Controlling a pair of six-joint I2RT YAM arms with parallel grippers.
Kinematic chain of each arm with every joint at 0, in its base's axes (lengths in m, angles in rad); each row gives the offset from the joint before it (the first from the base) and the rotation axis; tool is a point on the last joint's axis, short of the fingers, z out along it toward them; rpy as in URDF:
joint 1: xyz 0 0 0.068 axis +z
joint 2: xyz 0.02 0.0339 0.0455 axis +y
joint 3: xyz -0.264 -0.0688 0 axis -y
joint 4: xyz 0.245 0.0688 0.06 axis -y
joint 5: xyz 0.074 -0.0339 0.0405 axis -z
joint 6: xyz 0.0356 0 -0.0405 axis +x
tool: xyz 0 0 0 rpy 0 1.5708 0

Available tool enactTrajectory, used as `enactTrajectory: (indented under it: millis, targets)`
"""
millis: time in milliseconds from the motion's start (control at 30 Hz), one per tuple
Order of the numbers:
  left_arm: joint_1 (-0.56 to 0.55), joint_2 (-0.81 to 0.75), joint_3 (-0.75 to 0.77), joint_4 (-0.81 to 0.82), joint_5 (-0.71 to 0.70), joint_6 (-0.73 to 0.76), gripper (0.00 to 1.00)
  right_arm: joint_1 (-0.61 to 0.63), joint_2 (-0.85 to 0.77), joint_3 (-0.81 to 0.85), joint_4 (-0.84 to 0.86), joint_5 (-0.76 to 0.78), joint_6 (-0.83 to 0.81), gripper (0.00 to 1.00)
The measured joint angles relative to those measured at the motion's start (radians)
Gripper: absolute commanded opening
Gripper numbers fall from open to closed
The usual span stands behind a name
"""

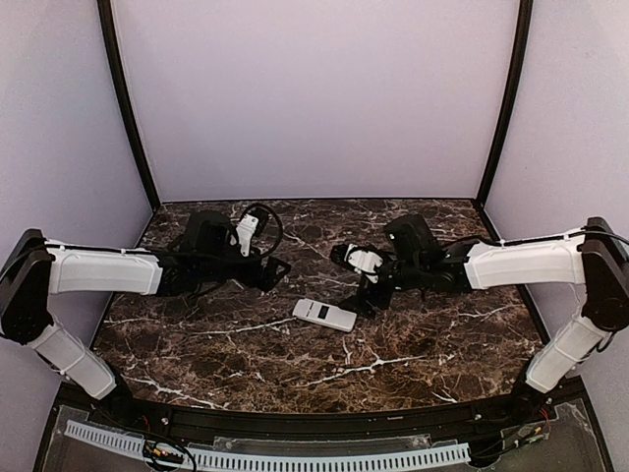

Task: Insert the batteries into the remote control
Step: Place the battery cover on the remote control without the battery cover, then hold the remote control at the center of the board.

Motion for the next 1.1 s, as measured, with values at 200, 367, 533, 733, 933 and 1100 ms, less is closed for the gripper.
enactTrajectory:
  millis: [200, 367, 533, 733, 933, 1100]
  targets:
    - [-0.005, -0.034, -0.076, -0.011, -0.027, -0.076, 0.79, 0.027, 0.066, -0.015, 0.0, 0.002, -0.024, 0.91]
    - [-0.005, -0.035, -0.137, 0.002, 0.002, -0.142, 0.68, 0.03, 0.129, -0.022, 0.0, 0.0, -0.045, 0.85]
    - [-0.006, -0.011, -0.159, 0.039, 0.07, -0.157, 0.62, 0.03, 0.151, -0.022, 0.0, -0.019, -0.066, 0.81]
    - [-0.006, 0.06, -0.163, 0.084, 0.143, -0.151, 0.61, 0.03, 0.203, -0.006, 0.0, -0.046, -0.085, 0.8]
    - [-0.006, 0.121, -0.163, 0.12, 0.187, -0.147, 0.62, 0.03, 0.224, 0.008, -0.002, -0.069, -0.095, 0.79]
    - [-0.006, 0.156, -0.163, 0.159, 0.216, -0.146, 0.65, 0.03, 0.249, 0.037, -0.001, -0.075, -0.099, 0.82]
